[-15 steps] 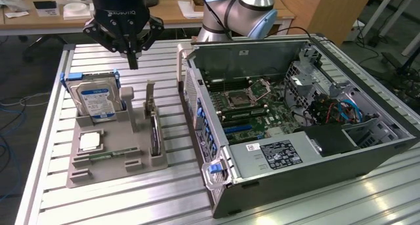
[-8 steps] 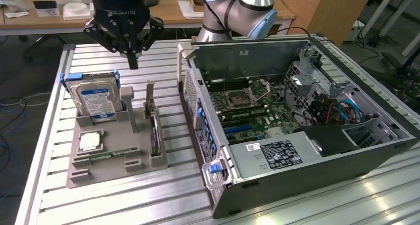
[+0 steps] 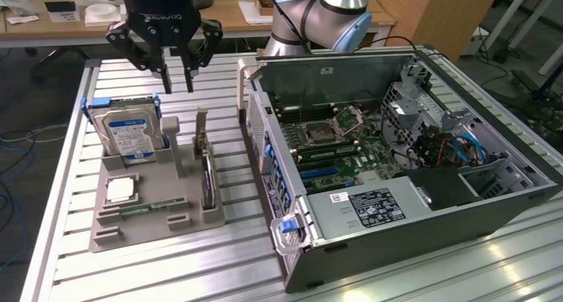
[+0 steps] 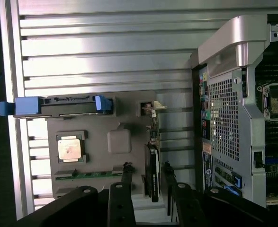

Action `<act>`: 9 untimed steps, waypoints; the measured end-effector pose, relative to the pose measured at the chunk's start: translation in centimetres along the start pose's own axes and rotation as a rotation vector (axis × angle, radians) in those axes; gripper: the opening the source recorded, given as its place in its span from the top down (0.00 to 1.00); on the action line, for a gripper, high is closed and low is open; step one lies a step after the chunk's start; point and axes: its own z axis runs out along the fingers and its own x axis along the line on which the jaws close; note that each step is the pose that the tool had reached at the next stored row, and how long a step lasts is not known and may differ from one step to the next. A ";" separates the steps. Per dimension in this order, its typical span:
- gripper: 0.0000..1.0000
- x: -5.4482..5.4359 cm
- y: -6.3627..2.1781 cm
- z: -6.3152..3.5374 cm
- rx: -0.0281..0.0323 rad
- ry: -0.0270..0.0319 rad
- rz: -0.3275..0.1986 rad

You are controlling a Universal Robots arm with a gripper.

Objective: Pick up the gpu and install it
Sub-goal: 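Pick up the gpu and move the gpu toward the slot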

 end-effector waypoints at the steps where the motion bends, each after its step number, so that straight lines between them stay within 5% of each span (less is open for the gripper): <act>1: 0.65 0.0 0.00 0.00 0.0001 0.0000 0.000; 9: 0.35 0.0 0.04 0.18 0.0006 0.0007 -0.014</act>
